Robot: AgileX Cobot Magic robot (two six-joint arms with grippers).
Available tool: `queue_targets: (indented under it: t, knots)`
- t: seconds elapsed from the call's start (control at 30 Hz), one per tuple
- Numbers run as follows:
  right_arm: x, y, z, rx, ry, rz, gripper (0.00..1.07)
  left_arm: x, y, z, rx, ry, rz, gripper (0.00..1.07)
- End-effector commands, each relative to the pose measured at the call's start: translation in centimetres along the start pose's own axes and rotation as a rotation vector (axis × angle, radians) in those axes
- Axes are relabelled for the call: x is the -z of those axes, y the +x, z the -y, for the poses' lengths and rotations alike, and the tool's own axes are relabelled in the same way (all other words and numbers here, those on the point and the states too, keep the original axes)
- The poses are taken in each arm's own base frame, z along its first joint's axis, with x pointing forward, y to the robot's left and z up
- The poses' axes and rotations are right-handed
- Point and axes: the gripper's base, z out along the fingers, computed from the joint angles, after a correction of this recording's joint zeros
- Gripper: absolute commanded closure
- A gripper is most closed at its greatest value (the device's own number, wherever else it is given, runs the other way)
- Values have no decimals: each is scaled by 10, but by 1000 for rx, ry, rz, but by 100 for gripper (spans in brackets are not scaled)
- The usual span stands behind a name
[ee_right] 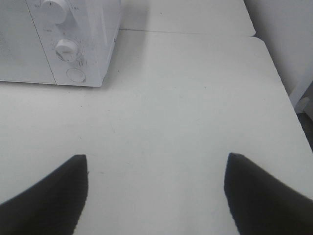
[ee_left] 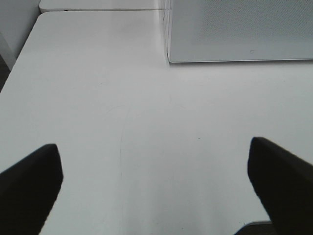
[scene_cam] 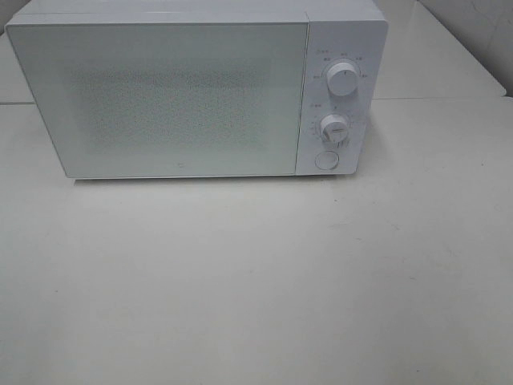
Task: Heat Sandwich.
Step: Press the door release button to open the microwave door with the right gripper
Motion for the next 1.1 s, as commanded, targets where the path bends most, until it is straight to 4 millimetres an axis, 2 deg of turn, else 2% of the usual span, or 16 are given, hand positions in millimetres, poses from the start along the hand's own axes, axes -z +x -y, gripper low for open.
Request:
queue_targets:
  t: [0.03,0.27,0.4,0.5,0.57,1.1]
  knots:
    - [-9,-12,-2,9,-7,36,32,1,0,0,5,0,17,9]
    - [-31,-26,-5,19,-16,27,32,1,0,0,5,0,17,9]
    - [-57,-38,-8,29,-29,22,32,1,0,0,5,0,17,9]
    - [-65,-42,-9,31,-33,26,32,1,0,0,5,0,17,9]
    - [-78,-47,-11,35,-40,36,32,1,0,0,5,0,17,9]
    - [-129,-62,-19,25,-75,98,32,1,0,0,5,0,17,9]
